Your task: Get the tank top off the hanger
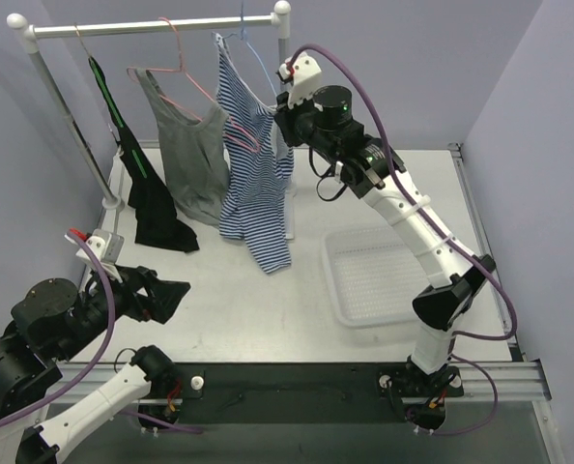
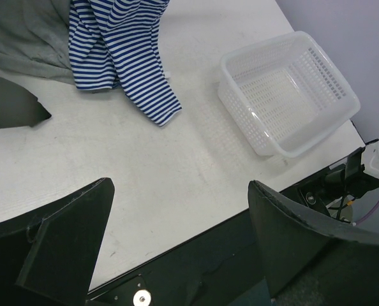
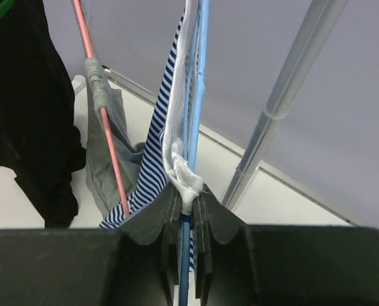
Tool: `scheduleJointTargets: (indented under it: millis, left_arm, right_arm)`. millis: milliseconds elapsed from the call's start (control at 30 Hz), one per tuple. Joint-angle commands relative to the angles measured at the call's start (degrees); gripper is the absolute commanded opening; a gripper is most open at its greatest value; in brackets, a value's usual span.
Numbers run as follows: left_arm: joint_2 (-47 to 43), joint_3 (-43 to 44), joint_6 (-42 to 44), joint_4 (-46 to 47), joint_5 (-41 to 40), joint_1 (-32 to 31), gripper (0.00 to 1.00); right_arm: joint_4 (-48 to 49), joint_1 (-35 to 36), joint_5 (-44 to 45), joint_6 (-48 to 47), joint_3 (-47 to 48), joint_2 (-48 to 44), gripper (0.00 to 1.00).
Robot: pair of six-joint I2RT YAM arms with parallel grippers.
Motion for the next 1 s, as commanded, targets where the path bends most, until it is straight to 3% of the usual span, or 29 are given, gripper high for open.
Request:
scheduleJointTargets:
  millis: [0,200,633,967]
  left_arm:
    - [0.8,2.0,1.3,-0.1,1.5,-0.3,0.97]
    - [3.9,4.9,3.2,-0.8,2.1,-0.2,0.97]
    - [7.5,8.9,5.1,0.1,0.9,-0.3,0.97]
    - [10.7,11.1,5.7,6.3,2.3,-0.3,0.96]
  right_arm:
    - [8.4,0.5,3.2,-2.0,-2.5,-7.4,0.0]
    - [4.6,0.6,4.8,-1.5,-8.1,-12.3,0.0]
    - [-3.3,4.1,5.2,8.3,-36.7,-36.0,0.0]
    - [-11.5,12.5,7.2,15.7,-52.7,-50.4,0.0]
